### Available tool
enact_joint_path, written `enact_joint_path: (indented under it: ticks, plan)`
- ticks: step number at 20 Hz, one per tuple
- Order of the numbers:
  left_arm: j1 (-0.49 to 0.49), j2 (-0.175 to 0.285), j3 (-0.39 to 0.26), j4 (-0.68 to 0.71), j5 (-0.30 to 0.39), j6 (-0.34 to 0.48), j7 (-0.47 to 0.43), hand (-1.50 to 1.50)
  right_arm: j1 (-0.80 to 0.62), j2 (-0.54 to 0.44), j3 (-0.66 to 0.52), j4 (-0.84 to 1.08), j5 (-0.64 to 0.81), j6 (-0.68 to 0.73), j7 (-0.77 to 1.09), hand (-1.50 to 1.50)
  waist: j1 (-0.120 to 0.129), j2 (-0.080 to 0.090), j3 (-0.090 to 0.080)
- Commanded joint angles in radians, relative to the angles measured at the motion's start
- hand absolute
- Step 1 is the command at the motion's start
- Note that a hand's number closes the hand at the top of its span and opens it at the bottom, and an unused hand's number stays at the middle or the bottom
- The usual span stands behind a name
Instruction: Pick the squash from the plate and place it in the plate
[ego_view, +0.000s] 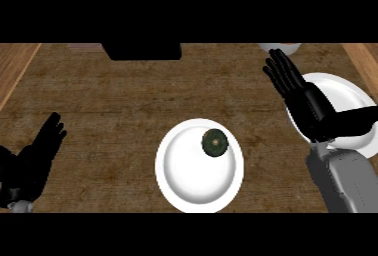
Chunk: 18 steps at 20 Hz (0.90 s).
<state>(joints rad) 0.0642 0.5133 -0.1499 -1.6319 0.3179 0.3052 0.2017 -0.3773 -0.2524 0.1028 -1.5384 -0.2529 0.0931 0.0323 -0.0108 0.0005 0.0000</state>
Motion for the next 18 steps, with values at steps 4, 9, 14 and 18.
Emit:
enact_joint_path:
  ticks: [4,9,14,18]
  plan:
    - [-0.173,-0.048,-0.003,0.115,-0.066,-0.039,-0.027,0.0,-0.035,0.002,0.042,0.135,0.056,0.152,-0.168,1.5,0.009,0.004,0.0]
    - [-0.145,-0.059,-0.009,0.104,-0.028,-0.072,-0.047,0.0,-0.004,-0.07,0.016,0.152,0.397,-0.162,-0.327,-1.5,-0.009,0.009,0.003]
    - [-0.248,-0.1,0.013,0.265,-0.027,-0.129,-0.102,0.0,0.071,0.005,0.042,0.413,0.37,-0.071,-0.735,-1.5,0.013,0.009,0.001]
    - [-0.214,-0.106,0.001,0.228,-0.064,-0.103,-0.1,0.0,0.096,-0.026,0.153,0.424,0.557,-0.15,-0.701,-1.5,0.014,0.002,0.0]
